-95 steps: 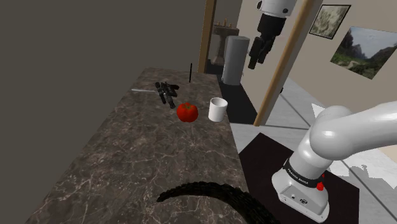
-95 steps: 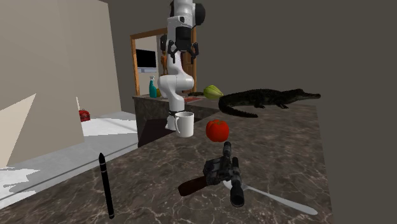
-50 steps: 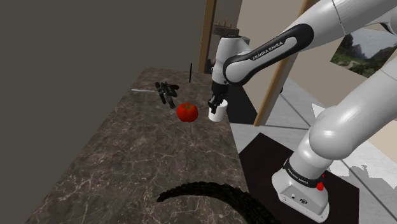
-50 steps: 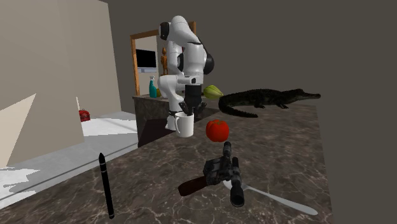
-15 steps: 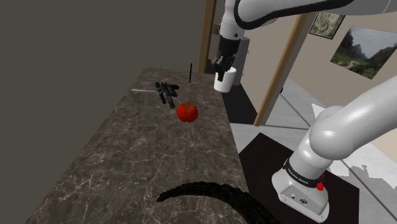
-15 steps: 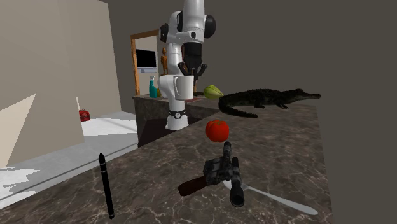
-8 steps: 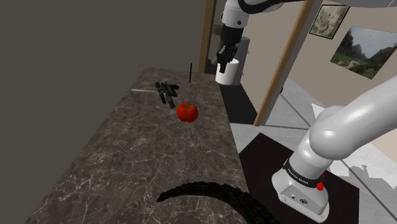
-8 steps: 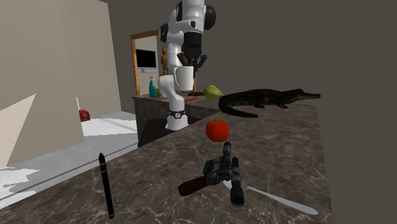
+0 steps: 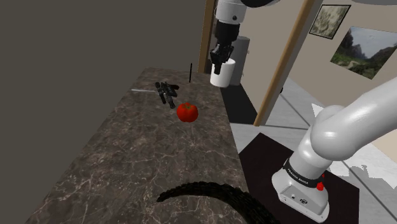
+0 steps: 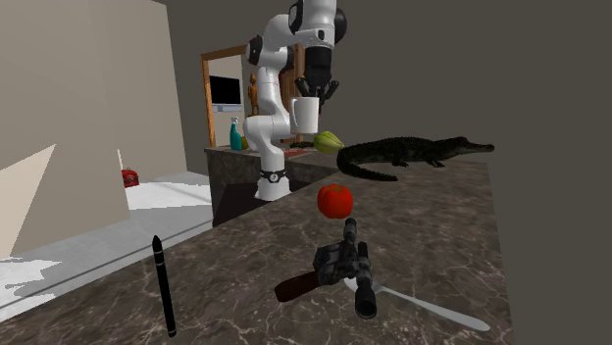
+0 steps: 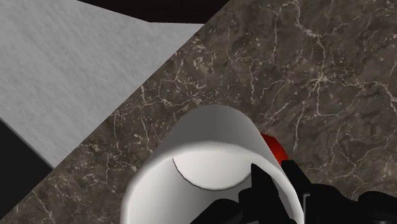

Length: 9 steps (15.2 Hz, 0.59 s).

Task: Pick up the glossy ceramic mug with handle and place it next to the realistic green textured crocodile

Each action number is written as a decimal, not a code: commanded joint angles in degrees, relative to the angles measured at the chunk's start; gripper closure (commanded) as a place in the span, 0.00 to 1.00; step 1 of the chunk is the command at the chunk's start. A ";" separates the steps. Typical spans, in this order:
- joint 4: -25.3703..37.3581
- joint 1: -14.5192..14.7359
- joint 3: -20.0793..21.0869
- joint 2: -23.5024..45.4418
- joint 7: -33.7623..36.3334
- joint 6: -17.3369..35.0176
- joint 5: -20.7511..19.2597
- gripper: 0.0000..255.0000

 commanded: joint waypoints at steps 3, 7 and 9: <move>0.90 1.93 4.22 0.66 5.65 -0.20 1.51 1.00; 2.80 3.71 8.55 2.11 11.42 -0.55 2.72 1.00; 4.13 4.49 10.78 3.23 14.37 -0.70 3.14 1.00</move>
